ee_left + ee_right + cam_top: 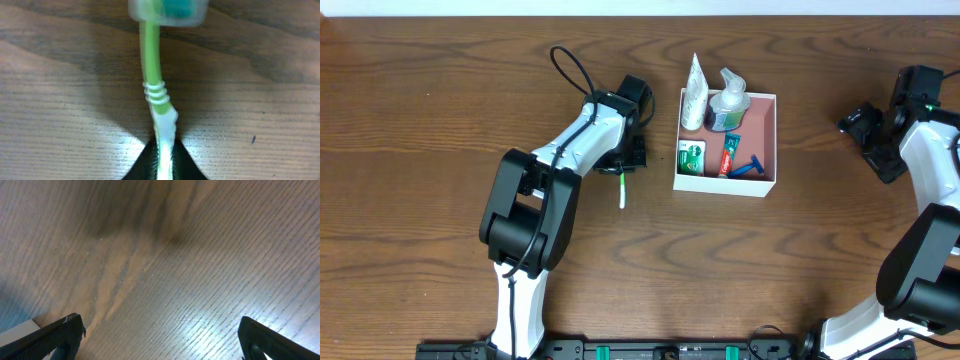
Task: Pack container
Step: 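Move the left gripper to the green toothbrush and grasp it, then carry the toothbrush into the box and release it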
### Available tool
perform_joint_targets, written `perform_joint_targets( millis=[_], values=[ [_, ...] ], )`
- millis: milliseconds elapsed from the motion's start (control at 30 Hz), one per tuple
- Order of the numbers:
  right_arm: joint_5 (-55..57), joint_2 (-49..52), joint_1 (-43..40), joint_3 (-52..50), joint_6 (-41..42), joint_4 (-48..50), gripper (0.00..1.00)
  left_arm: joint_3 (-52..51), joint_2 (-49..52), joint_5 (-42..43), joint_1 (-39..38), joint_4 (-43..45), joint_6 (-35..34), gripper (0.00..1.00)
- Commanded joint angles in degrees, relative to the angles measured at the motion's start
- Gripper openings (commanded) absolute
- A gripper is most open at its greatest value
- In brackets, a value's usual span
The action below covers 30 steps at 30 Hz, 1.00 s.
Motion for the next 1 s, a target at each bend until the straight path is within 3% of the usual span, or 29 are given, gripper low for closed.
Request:
perform_joint_targets(
  millis=[0,300,667,967],
  values=[
    [0.61,0.26,0.02,-0.04,0.81,-0.04,0.99,-0.24,0.96,-0.52,-0.02,-0.39,0.0,0.06],
    [0.61,0.26,0.02,-0.04,0.81,-0.04,0.99,0.83,0.9,-0.48,0.11,-1.05,1.51,0.06],
    [0.61,0.26,0.02,-0.04,0.81,-0.04,0.99,16.28,-9.05,-0.5,-0.13,-4.92,8.31,0.06],
    [0.61,0.26,0.02,-0.04,0.81,-0.04,0.99,18.32,-20.96,-0.5,-9.16,4.28,19.89,0.06]
  ],
)
